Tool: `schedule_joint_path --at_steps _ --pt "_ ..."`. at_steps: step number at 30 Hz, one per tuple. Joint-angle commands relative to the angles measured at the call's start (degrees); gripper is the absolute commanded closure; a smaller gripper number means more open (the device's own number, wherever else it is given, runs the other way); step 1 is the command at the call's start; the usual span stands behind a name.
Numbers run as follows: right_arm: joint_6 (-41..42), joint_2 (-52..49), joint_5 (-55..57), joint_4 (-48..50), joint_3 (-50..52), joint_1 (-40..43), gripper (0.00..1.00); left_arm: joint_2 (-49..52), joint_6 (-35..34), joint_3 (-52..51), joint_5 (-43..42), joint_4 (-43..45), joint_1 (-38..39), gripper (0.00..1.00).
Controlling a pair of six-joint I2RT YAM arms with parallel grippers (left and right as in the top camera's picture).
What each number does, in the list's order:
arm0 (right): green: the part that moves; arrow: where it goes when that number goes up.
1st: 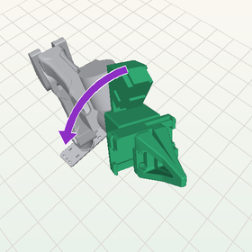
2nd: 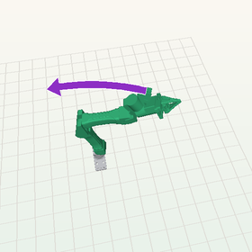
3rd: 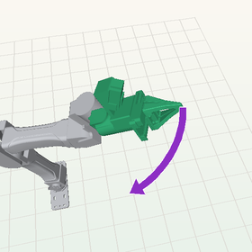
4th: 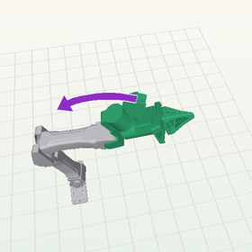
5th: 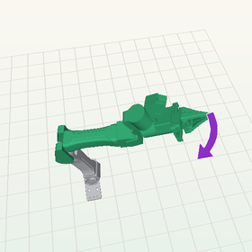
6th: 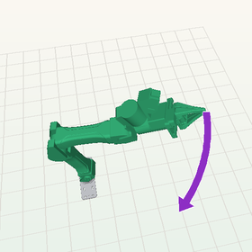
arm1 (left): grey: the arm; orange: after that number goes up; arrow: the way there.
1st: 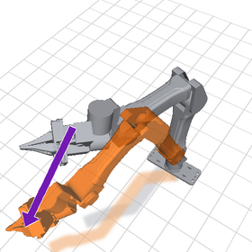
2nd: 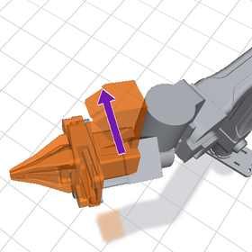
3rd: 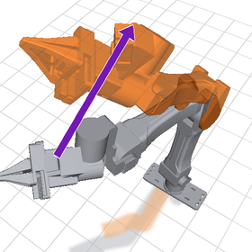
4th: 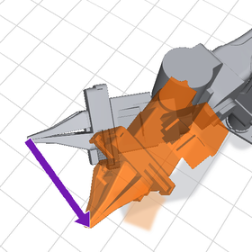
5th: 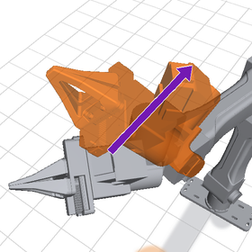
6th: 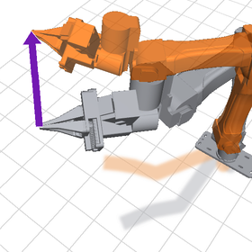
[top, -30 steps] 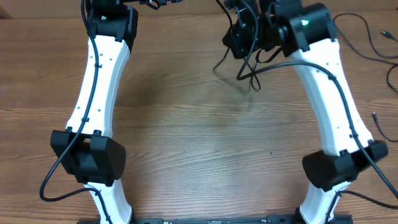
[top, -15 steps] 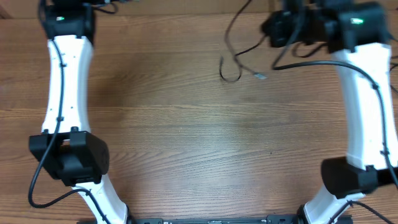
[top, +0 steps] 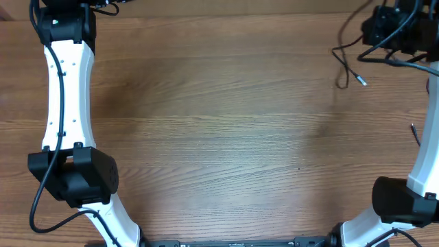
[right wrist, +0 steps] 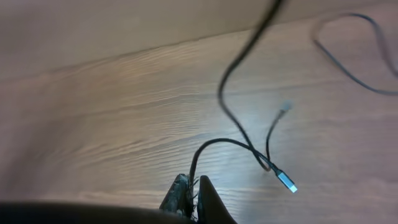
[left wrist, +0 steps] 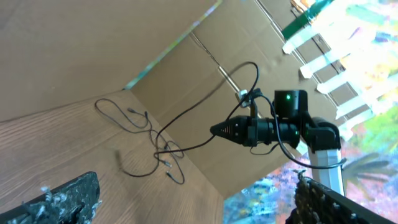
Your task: Untangle cables
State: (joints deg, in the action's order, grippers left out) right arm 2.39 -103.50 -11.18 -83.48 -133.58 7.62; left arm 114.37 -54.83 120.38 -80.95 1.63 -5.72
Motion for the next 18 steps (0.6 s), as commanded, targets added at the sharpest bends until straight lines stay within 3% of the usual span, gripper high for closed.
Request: schedule_joint_path --at_steps 1,5,10,15,18 --pt "4.5 -0.2 4.3 0.6 2.1 1.9 0.96 -2.8 5.1 0.5 2.9 -4.2 -0.1 0.00" --pt "6.6 -1.0 6.8 0.4 4.1 3.2 0.96 -4.5 17.6 0.5 10.8 -20.2 -0.1 0.00" --pt "6.6 -2.0 6.9 0.4 5.7 3.7 0.96 -11.1 37.6 0.5 39.7 -48.6 1.5 0.00" --pt "6.6 -3.7 8.2 -1.4 5.8 0.5 0.96 -17.7 42.7 0.5 56.6 -58.4 4.4 0.00" --pt "9.8 -5.8 16.4 -3.7 7.1 -1.8 0.96 -20.7 42.6 0.5 58.9 -59.1 5.0 0.00"
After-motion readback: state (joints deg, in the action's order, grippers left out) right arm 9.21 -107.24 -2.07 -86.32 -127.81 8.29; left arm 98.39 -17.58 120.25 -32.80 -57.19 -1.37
